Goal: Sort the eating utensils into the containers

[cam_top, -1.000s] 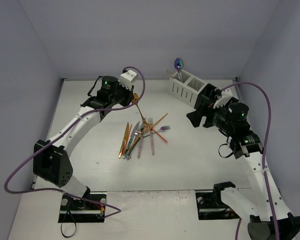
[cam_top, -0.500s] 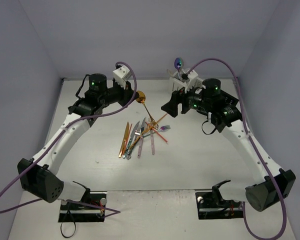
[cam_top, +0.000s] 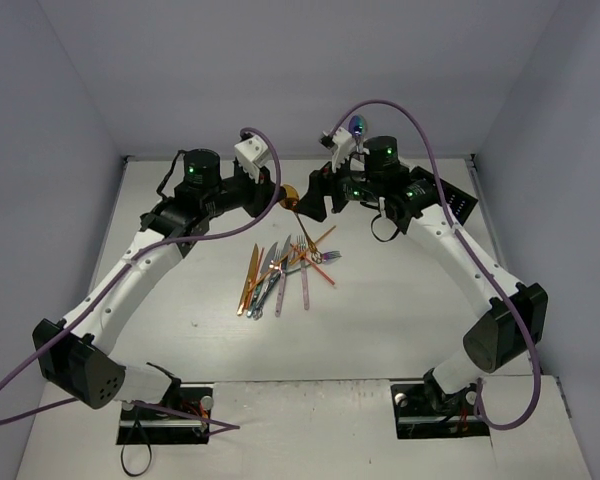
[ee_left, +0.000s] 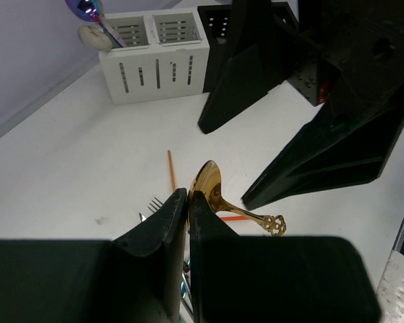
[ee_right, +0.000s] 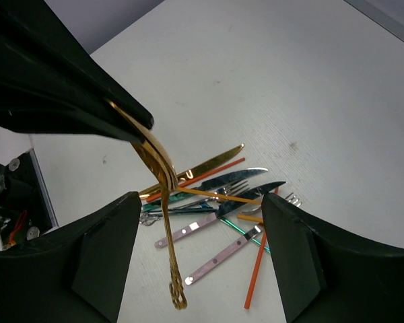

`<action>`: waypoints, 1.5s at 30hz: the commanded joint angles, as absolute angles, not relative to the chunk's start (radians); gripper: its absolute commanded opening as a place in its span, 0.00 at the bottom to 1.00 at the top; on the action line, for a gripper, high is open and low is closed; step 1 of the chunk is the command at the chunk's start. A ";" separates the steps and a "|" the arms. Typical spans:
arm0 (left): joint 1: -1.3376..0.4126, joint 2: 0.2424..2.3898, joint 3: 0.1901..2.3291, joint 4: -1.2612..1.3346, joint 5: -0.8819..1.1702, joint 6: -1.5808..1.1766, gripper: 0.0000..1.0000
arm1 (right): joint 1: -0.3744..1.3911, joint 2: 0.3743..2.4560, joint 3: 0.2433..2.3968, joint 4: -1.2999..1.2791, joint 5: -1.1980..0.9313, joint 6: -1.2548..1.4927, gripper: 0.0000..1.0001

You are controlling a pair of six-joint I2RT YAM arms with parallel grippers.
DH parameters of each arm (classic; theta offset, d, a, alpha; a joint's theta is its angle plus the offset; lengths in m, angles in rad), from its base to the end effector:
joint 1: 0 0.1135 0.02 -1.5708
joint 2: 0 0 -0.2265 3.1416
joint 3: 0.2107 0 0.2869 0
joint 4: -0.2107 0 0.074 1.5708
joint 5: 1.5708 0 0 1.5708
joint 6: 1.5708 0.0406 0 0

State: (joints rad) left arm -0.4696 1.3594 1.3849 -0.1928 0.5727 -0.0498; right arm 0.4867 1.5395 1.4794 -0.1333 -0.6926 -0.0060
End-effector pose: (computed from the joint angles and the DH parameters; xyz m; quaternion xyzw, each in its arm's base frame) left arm 0.3093 -0.1816 0.3841 0.3310 0.6785 -0.3675 0.5431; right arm 0.3413 0.2099 0.3627 -0.3863 0.6517 0.3968 0.5182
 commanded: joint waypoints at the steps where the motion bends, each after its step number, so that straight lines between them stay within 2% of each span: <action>1: -0.487 1.324 1.440 -0.131 0.597 -0.011 0.00 | 0.510 1.557 1.556 -0.073 -0.773 -0.026 0.67; 5: -0.495 1.322 1.440 -0.138 0.615 -0.003 0.00 | 0.523 1.569 1.567 -0.072 -0.788 -0.027 0.62; 10: -0.497 1.331 1.449 -0.168 0.652 0.054 0.00 | 0.529 1.566 1.572 -0.074 -0.795 -0.040 0.39; 12: -0.497 1.337 1.451 -0.181 0.662 0.064 0.00 | 0.528 1.562 1.567 -0.074 -0.793 -0.049 0.26; 17: -0.497 1.352 1.461 -0.209 0.675 0.086 0.00 | 0.529 1.552 1.552 -0.075 -0.797 -0.064 0.00; 21: -0.497 1.351 1.457 -0.213 0.655 0.086 0.00 | 0.529 1.543 1.545 -0.075 -0.776 -0.084 0.00; 22: -0.497 1.347 1.453 -0.212 0.638 0.084 0.03 | 0.528 1.541 1.542 -0.074 -0.768 -0.088 0.00; 27: -0.495 1.322 1.433 -0.215 0.503 0.074 0.44 | 0.527 1.531 1.557 -0.074 -0.677 -0.125 0.00; 28: -0.495 1.316 1.428 -0.219 0.459 0.067 0.48 | 0.525 1.531 1.563 -0.073 -0.658 -0.137 0.00; 30: -0.491 1.291 1.406 -0.227 0.341 0.041 0.65 | 0.517 1.533 1.580 -0.072 -0.561 -0.167 0.00; 32: -0.489 1.262 1.381 -0.238 0.162 0.010 0.73 | 0.503 1.540 1.602 -0.071 -0.465 -0.196 0.00; 35: -0.485 1.211 1.327 -0.283 0.014 -0.080 0.82 | 0.470 1.568 1.650 -0.049 -0.318 -0.224 0.00; 38: -0.483 1.160 1.269 -0.353 -0.124 -0.143 0.86 | 0.403 1.598 1.681 0.037 -0.218 -0.229 0.00; 45: -0.482 1.054 1.086 -0.453 -0.192 -0.263 0.88 | 0.308 1.694 1.702 0.326 -0.019 -0.242 0.00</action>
State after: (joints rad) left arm -0.4870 1.0958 1.1408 -0.3996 -0.1052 -0.1559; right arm 0.3313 1.6433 1.6529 0.0625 -0.1834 -0.2132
